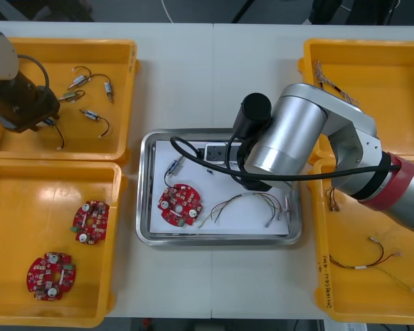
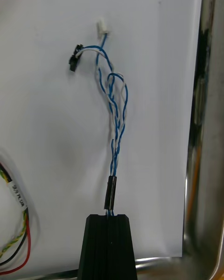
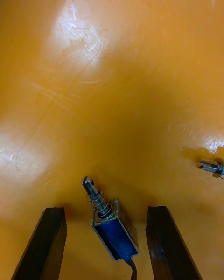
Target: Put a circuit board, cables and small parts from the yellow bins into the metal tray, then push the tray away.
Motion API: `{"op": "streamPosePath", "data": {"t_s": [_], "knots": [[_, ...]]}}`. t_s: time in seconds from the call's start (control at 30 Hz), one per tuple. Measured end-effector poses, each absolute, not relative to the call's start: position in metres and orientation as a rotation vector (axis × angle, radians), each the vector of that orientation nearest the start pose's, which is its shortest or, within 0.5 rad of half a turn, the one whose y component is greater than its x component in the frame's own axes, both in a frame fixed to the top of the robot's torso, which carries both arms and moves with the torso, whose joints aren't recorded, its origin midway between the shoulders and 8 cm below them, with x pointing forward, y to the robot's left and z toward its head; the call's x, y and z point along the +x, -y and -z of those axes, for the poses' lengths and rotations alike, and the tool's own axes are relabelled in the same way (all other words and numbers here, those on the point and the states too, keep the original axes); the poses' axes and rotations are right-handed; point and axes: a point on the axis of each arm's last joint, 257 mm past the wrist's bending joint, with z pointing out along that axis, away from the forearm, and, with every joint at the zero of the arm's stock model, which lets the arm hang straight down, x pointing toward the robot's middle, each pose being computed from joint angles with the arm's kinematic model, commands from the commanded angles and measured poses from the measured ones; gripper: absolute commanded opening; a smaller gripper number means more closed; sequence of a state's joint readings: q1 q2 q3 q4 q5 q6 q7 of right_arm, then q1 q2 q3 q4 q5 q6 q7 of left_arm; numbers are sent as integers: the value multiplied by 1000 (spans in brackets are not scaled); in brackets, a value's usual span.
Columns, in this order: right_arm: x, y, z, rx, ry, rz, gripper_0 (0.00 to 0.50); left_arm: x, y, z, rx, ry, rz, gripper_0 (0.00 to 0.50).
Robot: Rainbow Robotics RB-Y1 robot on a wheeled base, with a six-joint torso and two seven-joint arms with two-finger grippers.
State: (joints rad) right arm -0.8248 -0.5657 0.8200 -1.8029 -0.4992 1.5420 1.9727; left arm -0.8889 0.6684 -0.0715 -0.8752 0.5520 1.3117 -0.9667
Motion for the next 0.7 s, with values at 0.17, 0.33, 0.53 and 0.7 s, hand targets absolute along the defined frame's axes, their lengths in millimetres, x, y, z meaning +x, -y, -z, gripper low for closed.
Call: {"op": "streamPosePath", "data": {"t_s": [0.17,0.33,0.53,0.7], "knots": [[497,96,236,-1817,-1914,552,0,597,-409,214,-882,-2494,100,500],[502,101,239,-1817,-1919,560,0,597,-408,216,-882,-2497,102,0],[509,105,243,-1800,-1928,562,500,599,-405,219,-853,-2500,87,0],[509,106,243,-1799,-1931,563,500,599,-404,219,-855,-2500,97,0]]}}
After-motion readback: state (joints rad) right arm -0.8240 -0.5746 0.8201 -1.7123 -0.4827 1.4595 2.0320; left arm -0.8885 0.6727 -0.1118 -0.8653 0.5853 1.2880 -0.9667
